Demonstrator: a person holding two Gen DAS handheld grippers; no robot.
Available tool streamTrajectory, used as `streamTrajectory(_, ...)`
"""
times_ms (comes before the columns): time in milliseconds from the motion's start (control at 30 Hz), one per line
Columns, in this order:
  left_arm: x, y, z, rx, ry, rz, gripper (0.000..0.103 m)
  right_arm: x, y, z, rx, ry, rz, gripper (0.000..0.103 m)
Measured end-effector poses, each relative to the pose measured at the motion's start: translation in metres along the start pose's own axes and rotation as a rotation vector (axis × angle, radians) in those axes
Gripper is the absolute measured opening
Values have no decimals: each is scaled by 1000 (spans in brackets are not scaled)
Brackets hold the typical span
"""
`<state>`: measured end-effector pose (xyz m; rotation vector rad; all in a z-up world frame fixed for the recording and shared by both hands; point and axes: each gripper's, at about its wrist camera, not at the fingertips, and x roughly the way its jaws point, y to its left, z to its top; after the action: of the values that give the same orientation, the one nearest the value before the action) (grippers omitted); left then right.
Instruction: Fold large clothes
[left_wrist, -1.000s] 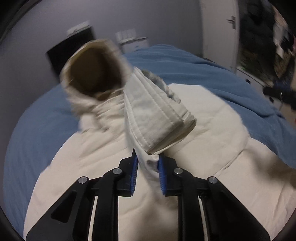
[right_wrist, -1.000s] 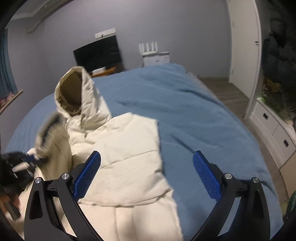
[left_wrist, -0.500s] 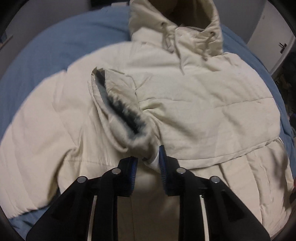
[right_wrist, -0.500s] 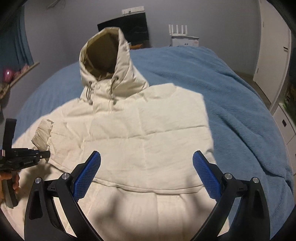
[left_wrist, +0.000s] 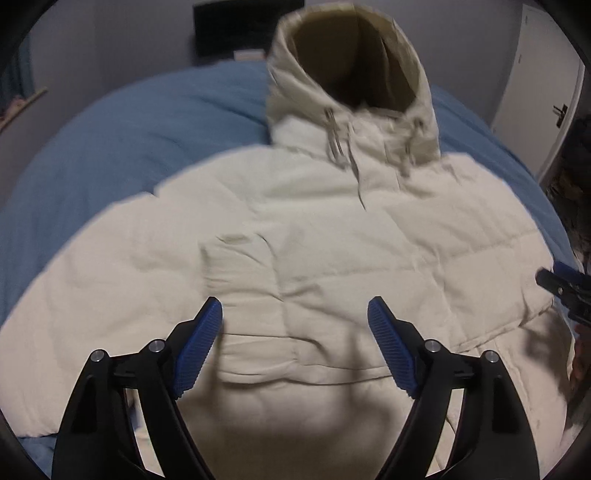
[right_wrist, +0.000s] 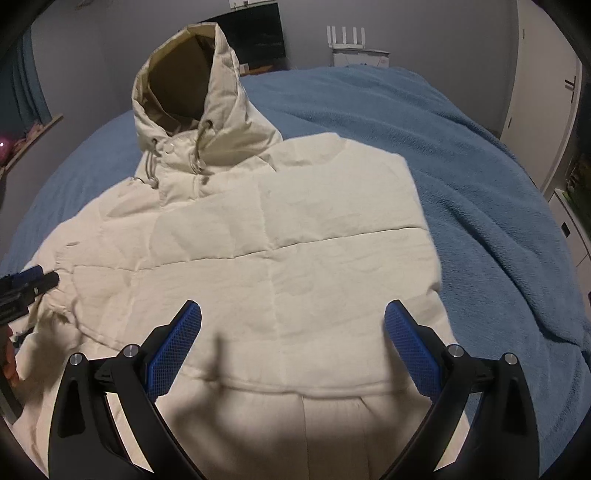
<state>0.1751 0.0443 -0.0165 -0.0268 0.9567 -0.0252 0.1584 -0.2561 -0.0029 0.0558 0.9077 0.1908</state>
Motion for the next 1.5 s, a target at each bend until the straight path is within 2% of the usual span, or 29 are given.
streamTrajectory(133,29,-4,-9,46,67,60,77,22,0,-4,-22,49,-38,96)
streamTrajectory(200,36,-1,-11,38,80,60,79,29,0,-7,-33,63,-51,95)
streamTrajectory(467,45,-4,-13,64,82,78,81,56,-5,-14,-36,126,-66,96)
streamTrajectory(600,45,-3,-13,65,80,85,83,56,-5,-17,-39,114,-66,96)
streamTrajectory(767,45,-4,-13,72,75,92,84,42,-9,-22,-15,31,-47,96)
streamTrajectory(900,41,-2,-12,63,60,100,88,44,-5,-22,-28,46,-63,96)
streamTrajectory(967,30,0,-10,49,21,96,89,40,-5,-23,-29,33,-69,96)
streamTrajectory(1033,18,2,-8,35,-22,106,97,31,-6,-25,-18,3,-71,96)
streamTrajectory(1267,-35,11,-3,-14,-135,103,96,-43,-5,-25,56,-257,-36,96)
streamTrajectory(1367,-68,18,5,-11,-191,100,96,-64,7,-21,46,-294,-13,96)
streamTrajectory(1500,-116,34,15,51,-225,169,96,-77,19,-22,12,-280,8,96)
